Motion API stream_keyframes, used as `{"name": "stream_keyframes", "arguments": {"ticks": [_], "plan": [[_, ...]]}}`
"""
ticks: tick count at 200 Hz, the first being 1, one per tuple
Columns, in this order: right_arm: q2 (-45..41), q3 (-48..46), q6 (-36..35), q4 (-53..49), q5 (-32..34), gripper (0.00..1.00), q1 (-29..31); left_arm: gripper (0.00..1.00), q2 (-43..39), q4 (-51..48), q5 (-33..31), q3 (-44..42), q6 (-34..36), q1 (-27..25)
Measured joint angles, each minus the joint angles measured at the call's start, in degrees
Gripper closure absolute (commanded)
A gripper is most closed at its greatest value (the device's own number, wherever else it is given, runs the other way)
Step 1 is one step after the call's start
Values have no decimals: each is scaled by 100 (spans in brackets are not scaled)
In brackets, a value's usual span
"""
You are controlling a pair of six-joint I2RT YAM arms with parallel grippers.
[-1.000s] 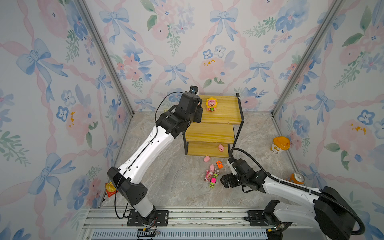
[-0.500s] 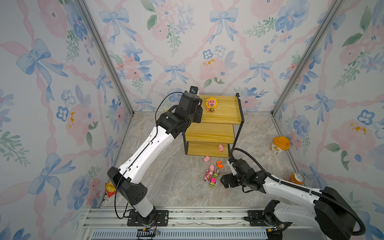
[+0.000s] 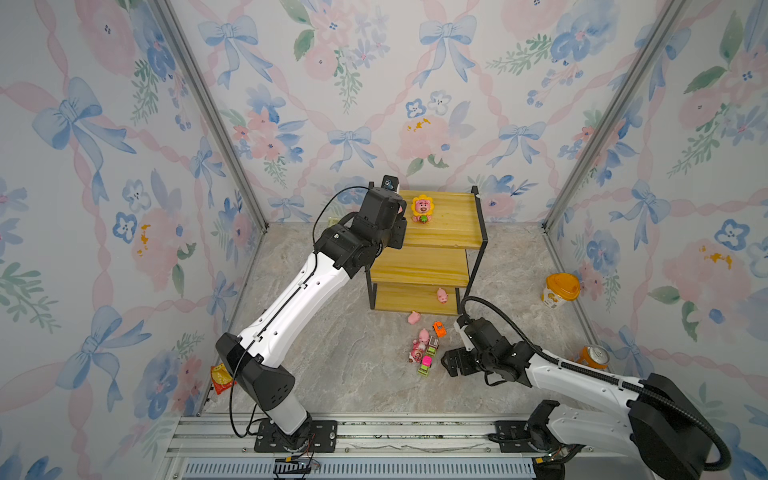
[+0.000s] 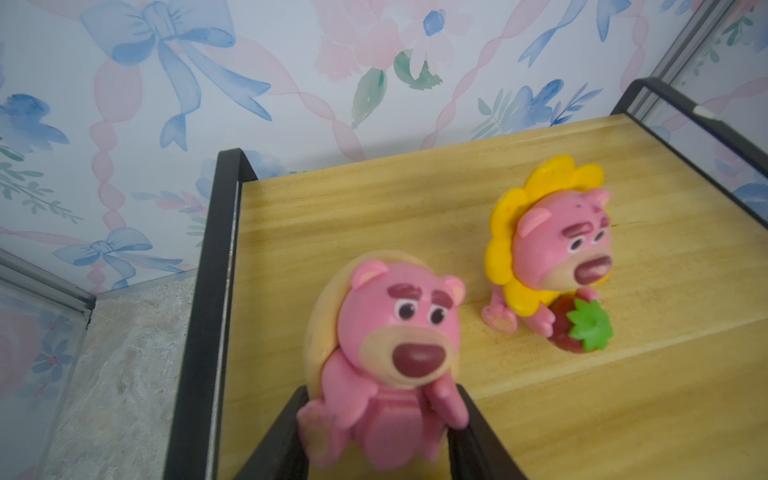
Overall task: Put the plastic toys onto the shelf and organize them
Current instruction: 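Lower the pink bear onto the top shelf and open the left gripper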
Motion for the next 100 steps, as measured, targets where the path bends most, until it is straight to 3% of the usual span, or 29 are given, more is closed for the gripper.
{"name": "stream_keyframes", "arguments": {"ticks": [100], "plan": [[0,0,0,0,0,1,0,51,0,2,2,-11,0,-4]]}}
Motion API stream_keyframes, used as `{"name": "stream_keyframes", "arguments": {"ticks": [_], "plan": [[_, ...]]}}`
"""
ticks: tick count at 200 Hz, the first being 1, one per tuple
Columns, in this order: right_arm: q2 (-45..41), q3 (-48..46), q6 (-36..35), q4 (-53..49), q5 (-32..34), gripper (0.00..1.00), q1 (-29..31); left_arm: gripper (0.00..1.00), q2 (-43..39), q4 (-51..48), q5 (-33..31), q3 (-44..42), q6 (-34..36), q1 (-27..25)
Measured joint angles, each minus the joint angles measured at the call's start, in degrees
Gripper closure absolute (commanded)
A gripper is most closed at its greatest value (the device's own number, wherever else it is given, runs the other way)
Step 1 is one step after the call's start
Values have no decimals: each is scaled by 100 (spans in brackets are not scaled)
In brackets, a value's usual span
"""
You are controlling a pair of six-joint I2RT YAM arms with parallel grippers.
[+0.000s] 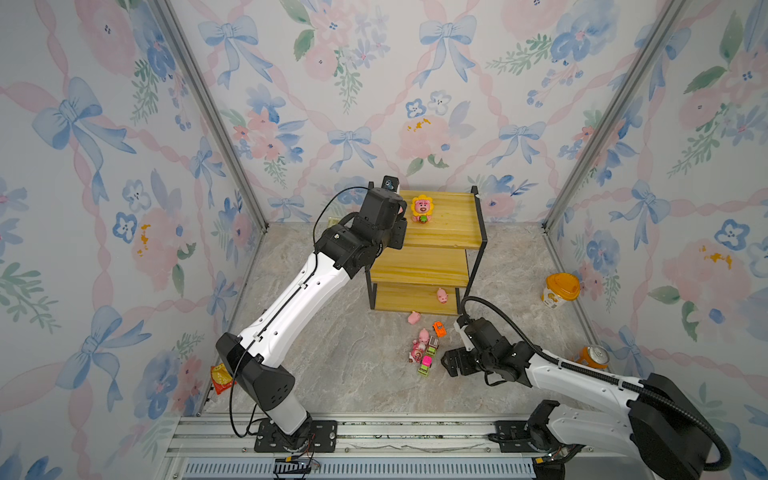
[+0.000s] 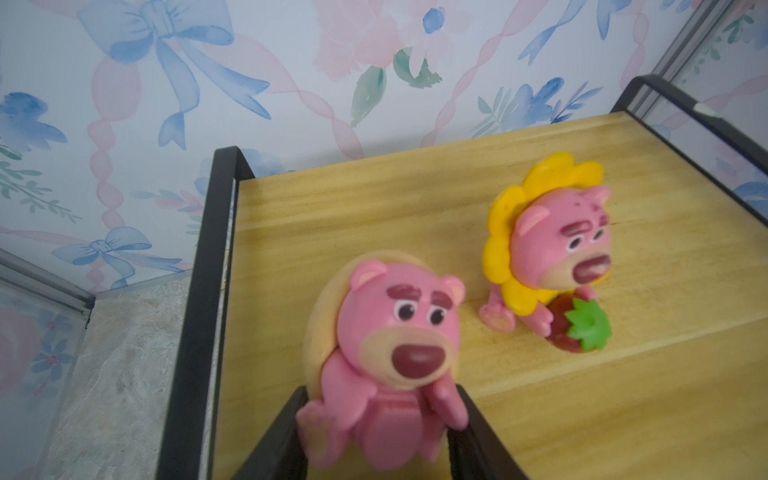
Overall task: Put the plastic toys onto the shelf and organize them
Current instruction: 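Lower the pink bear onto the top shelf and open the left gripper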
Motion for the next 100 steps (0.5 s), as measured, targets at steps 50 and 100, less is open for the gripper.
{"name": "stream_keyframes", "arguments": {"ticks": [50,100], "plan": [[0,0,0,0,-2,1,0,49,0,0,0,0,0,-11],[-4,0,0,0,-22,1,0,47,0,4,2,0,0,-11]]}}
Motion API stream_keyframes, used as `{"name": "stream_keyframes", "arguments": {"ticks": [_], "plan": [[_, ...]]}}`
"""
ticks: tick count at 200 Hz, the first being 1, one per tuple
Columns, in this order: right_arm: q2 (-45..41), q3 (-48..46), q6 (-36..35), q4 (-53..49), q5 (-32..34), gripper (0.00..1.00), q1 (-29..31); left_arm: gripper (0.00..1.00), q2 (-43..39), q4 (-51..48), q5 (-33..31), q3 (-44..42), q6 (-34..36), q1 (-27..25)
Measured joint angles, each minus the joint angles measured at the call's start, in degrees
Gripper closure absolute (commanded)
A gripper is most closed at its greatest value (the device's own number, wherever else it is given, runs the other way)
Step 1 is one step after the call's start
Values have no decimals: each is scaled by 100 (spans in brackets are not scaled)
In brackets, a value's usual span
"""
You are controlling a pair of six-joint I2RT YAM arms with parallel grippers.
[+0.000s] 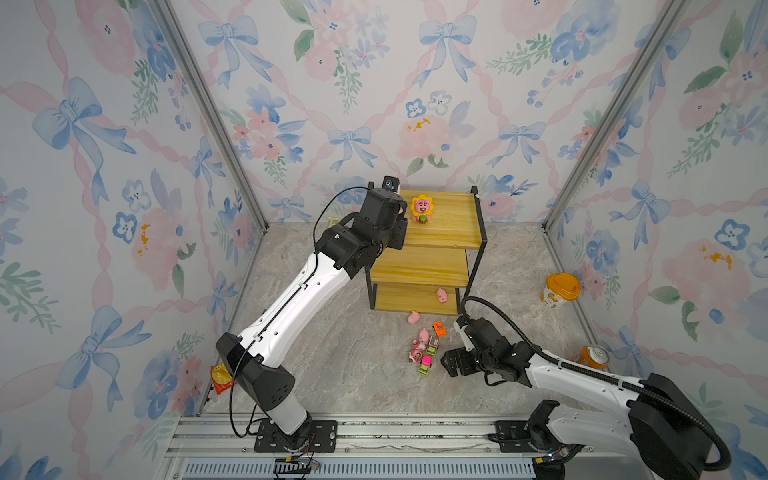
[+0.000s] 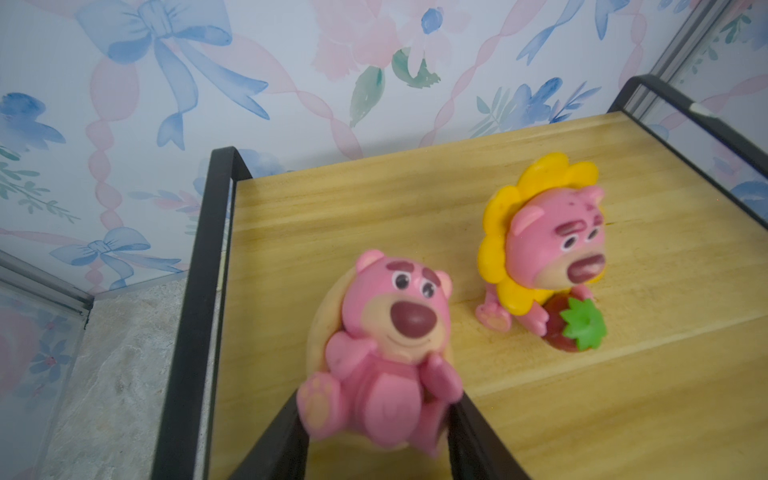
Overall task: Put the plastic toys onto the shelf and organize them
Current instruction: 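Lower the pink bear onto the top shelf and open the left gripper, then withdraw the left gripper from the shelf down toward the floor toys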
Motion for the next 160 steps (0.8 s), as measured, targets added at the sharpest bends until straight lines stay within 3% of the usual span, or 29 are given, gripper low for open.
{"name": "stream_keyframes", "arguments": {"ticks": [160], "plan": [[-55,0,0,-7,-39,1,0,43,-260,35,-31,-225,7,-118]]}}
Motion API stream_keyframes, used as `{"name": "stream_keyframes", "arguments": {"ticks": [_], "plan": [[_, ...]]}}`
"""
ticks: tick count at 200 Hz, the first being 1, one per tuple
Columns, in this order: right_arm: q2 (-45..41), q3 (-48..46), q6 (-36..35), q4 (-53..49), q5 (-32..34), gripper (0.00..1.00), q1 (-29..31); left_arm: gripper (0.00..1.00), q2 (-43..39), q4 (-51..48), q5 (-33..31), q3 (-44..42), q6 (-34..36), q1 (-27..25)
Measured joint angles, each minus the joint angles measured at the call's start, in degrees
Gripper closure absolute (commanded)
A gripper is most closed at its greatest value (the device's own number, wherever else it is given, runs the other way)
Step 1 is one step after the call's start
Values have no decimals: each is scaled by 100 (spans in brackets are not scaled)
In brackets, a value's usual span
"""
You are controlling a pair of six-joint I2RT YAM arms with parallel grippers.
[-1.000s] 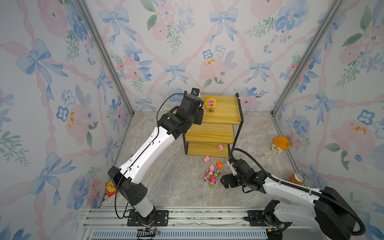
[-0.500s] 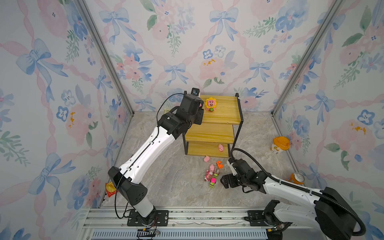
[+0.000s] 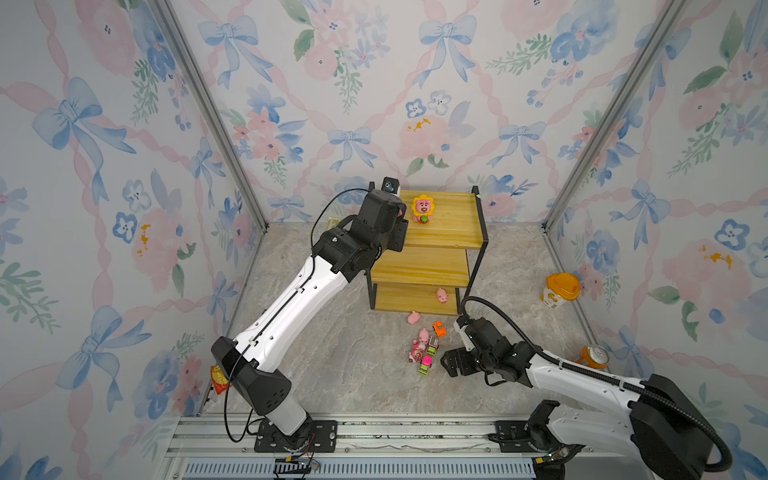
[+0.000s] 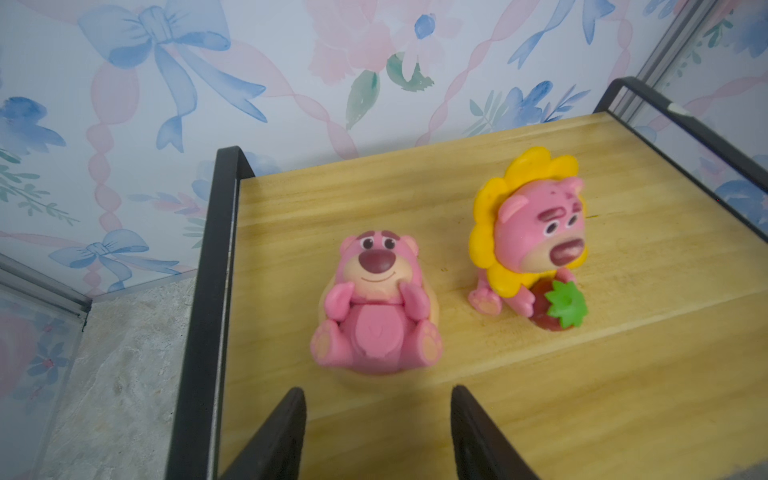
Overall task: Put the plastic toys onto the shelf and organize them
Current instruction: 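Withdraw the left gripper from the shelf down toward the floor toys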
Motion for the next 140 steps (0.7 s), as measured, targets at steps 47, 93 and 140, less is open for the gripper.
{"name": "stream_keyframes", "arguments": {"ticks": [47,93,140], "plan": [[-116,0,2,-22,7,1,0,43,-555,2,-28,-345,11,-184],[-293,7,33,-269,114,1,0,43,-1303,59,361,-1088,4,-426],[-647,52,190,-549,295,1,-4,44,-1996,223,907,-3003,-417,-616]]}}
